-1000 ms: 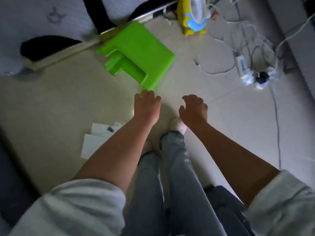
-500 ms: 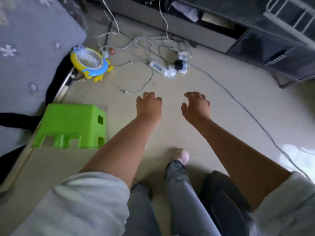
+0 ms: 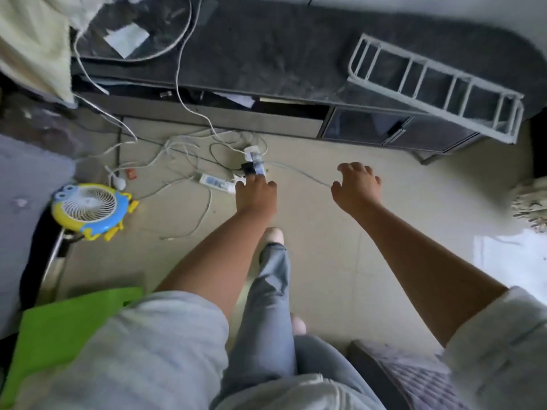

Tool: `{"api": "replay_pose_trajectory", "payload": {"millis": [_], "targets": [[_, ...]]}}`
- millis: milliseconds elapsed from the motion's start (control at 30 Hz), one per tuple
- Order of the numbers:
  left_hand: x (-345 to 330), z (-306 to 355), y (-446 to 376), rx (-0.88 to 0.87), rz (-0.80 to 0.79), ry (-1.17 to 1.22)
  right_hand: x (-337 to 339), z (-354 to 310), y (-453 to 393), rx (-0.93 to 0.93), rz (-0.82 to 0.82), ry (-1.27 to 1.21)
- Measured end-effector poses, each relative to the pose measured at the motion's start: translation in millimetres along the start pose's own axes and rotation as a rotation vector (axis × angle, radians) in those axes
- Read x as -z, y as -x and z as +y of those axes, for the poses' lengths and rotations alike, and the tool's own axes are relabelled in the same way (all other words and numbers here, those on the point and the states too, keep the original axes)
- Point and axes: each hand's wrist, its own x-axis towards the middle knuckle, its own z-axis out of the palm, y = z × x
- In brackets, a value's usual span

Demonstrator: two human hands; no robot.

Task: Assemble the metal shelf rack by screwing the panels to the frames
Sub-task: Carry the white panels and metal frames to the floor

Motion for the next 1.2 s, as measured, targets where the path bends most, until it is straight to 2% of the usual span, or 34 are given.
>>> {"api": "replay_pose_trajectory", "payload": {"millis": [267,467,767,1000,1200], "targets": [[68.0,19.0,-119.6,-0.135,-0.025,-0.049,56.6,31.4,-110.7,-0.215,-0.003,-0.011],[124.7,58.1,-208.6,-0.215,-0.013,-0.092,89.3,81.2,-177.0,-0.330,0.014,-0.073],[182.7,148.3,-337.3,-0.228,-0.030,-0.131,123.8,188.5,-292.8,-0.350,-0.064,-0.088],[189.5,213.2,-413.9,-0.268,-0.075,-0.096,127.4,256.0,-357.5,-0.380,-0.212,0.034],[165.0,231.9,-452.3,-0.311,-0.159,-0.169,106.7,282.7,-386.6,-0.376,-0.304,0.093]]}}
